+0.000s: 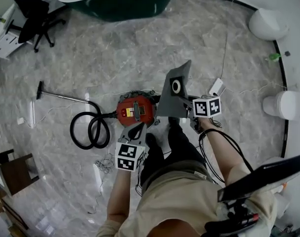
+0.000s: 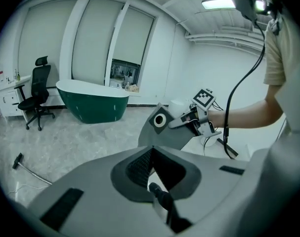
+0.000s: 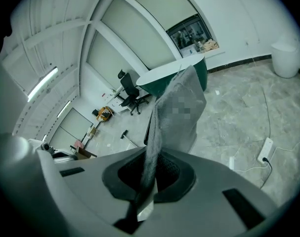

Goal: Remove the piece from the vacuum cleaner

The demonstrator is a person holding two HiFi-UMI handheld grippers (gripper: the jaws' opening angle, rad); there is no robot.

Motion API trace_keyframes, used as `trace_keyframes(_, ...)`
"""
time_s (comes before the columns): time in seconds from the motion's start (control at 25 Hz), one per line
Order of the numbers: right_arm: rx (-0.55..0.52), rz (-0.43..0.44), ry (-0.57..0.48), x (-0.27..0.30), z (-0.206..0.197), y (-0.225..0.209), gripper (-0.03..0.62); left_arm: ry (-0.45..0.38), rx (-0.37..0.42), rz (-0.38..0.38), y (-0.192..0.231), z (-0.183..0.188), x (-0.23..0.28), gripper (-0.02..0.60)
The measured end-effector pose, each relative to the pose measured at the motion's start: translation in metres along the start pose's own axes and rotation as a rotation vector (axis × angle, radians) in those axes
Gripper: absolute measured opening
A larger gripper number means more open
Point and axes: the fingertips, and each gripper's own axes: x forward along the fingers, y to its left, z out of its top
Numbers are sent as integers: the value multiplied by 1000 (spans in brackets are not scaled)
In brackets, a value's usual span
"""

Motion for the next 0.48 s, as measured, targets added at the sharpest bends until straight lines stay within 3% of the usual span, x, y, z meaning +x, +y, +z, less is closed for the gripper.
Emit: trace_keyframes(0.48, -5, -22, -46, -47, -8, 66, 14, -64, -27, -6, 1, 9, -82, -2)
